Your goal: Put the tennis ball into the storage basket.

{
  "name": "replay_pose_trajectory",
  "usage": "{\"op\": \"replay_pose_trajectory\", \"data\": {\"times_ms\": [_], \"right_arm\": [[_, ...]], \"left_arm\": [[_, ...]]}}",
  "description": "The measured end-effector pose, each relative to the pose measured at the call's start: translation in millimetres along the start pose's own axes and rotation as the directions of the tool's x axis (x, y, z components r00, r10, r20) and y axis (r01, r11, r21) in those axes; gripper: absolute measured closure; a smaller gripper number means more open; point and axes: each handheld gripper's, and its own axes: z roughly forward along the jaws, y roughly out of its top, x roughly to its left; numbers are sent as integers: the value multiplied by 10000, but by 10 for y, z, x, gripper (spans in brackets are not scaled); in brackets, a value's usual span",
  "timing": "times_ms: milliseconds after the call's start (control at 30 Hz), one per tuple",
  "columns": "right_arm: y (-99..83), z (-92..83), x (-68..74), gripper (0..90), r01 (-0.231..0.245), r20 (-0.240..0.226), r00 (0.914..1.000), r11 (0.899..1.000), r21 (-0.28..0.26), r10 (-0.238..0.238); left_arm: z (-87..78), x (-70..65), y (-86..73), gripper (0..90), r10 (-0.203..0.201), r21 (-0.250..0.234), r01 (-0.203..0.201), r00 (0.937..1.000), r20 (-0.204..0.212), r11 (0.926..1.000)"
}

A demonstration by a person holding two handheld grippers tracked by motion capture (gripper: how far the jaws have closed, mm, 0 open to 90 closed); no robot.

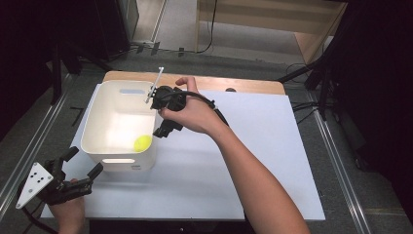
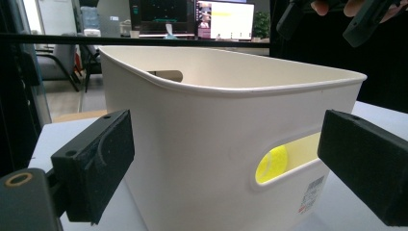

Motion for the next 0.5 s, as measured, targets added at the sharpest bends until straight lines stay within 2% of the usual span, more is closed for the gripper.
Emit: {"op": "replay_pose_trajectory", "data": {"times_ms": [500], "right_arm": [[-443, -83, -72, 0, -697, 176, 9974, 9973, -240, 701]], "left_arm": [[4, -7, -1, 58, 13, 9, -13, 10000, -15, 10000]]}}
